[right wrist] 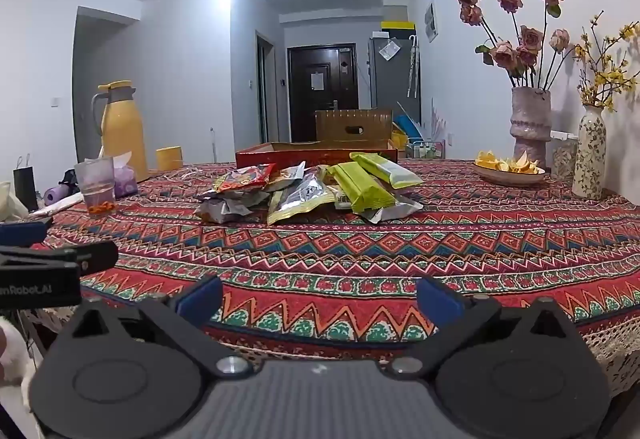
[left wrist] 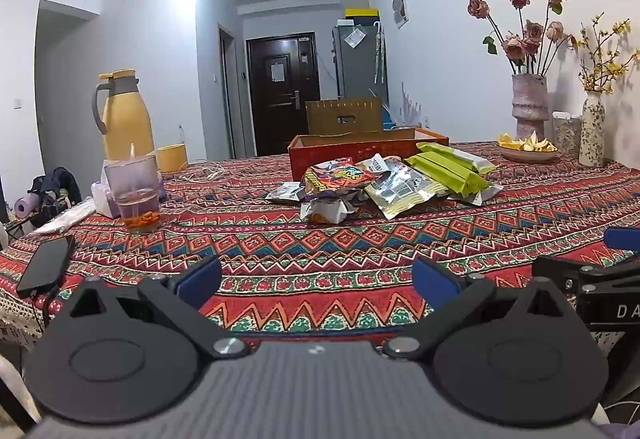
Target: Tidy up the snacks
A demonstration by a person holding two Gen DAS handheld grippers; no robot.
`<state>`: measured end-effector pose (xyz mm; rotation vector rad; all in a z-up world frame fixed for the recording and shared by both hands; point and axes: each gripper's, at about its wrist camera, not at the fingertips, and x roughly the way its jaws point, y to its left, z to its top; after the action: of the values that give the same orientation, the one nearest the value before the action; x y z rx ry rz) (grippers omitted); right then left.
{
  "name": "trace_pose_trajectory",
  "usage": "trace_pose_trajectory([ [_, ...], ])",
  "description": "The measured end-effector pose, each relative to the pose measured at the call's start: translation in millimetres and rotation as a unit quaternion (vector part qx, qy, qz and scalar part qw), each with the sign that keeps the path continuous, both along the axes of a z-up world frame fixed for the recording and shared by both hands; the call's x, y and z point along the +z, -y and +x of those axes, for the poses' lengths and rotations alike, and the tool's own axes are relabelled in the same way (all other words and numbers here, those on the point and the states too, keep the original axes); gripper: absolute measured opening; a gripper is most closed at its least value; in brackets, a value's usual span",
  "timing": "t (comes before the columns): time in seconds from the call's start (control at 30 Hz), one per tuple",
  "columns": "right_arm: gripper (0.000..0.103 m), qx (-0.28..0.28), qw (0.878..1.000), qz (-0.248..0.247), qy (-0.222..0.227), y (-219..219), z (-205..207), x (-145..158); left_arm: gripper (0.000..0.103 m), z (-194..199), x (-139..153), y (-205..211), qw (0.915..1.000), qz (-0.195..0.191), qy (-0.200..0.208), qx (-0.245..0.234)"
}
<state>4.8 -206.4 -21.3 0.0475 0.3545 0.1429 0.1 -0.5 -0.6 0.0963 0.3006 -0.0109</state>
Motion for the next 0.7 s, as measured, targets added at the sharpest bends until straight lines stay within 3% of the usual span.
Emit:
trace_pose_trajectory([
  [0.7,0.103,-0.001,1.0,-0.006,0.002,-0.7,2.2,-1.1,0.103,1.7,-1.5,1.1,1.0,0.006,-0.003,-0.002],
])
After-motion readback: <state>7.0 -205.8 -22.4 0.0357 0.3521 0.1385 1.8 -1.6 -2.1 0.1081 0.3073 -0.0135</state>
